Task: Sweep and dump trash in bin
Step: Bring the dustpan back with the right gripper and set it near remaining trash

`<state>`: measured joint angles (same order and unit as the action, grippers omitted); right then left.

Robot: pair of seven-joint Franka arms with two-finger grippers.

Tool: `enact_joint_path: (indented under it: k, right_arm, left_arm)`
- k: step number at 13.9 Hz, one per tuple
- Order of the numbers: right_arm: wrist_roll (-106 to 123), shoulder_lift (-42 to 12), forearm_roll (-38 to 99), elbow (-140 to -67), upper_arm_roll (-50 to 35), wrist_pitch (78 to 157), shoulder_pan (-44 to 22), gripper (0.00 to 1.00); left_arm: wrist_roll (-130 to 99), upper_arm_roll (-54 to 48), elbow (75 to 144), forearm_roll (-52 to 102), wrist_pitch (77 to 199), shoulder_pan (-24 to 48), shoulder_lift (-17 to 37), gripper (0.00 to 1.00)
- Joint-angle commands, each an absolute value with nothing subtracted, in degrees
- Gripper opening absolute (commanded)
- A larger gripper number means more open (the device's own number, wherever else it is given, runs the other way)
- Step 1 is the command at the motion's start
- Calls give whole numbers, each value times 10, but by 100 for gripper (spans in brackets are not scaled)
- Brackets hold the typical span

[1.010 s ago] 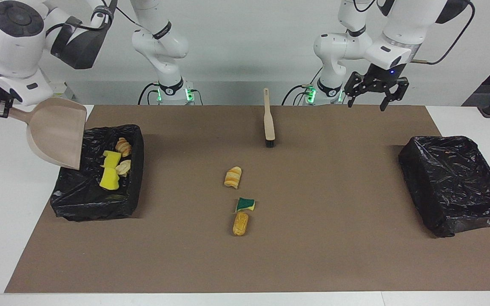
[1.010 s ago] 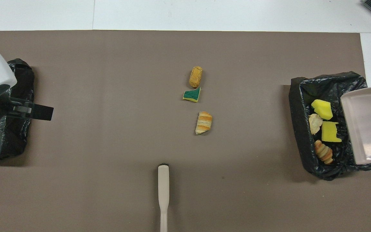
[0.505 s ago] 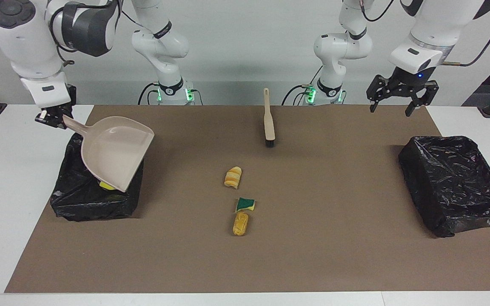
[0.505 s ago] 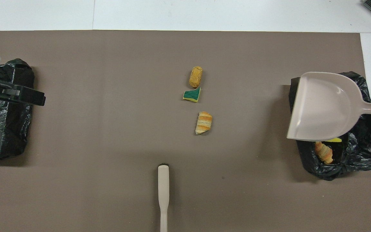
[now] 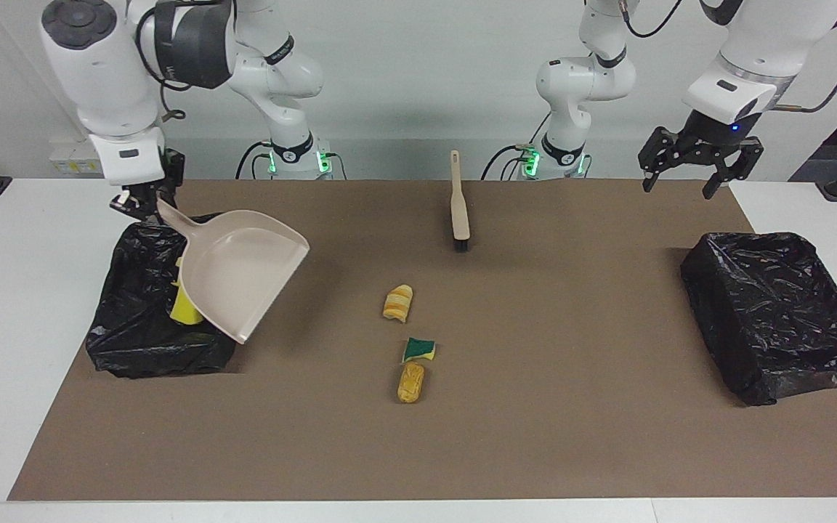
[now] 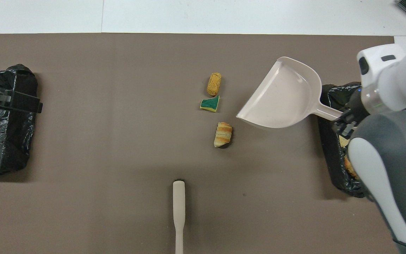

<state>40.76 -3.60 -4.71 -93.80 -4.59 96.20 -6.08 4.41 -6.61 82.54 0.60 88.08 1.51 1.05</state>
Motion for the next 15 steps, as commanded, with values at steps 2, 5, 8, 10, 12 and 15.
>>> enact_joint_path:
  k: [2, 5, 8, 10, 12, 15]
  right_arm:
    - [233, -102, -26, -936, -42, 1062, -137, 0]
    - [90, -135, -33, -933, -42, 1121, -193, 0]
    - [-75, -197, -57, -893, -41, 1138, -257, 0]
    - [-135, -240, -87, -860, -40, 1153, -300, 0]
    - [-206, -281, -100, -831, -38, 1169, -342, 0]
    - [-313, -333, -125, -787, -36, 1184, -376, 0]
  left_arm:
    - [51, -70, 819, 12, 878, 7, 9, 100]
    - [51, -70, 819, 12, 878, 7, 9, 100]
    - [52, -70, 819, 12, 878, 7, 9, 100]
    - [47, -70, 819, 11, 879, 7, 8, 100]
    - [45, -70, 819, 11, 889, 7, 9, 100]
    - [43, -70, 821, 12, 881, 5, 8, 100]
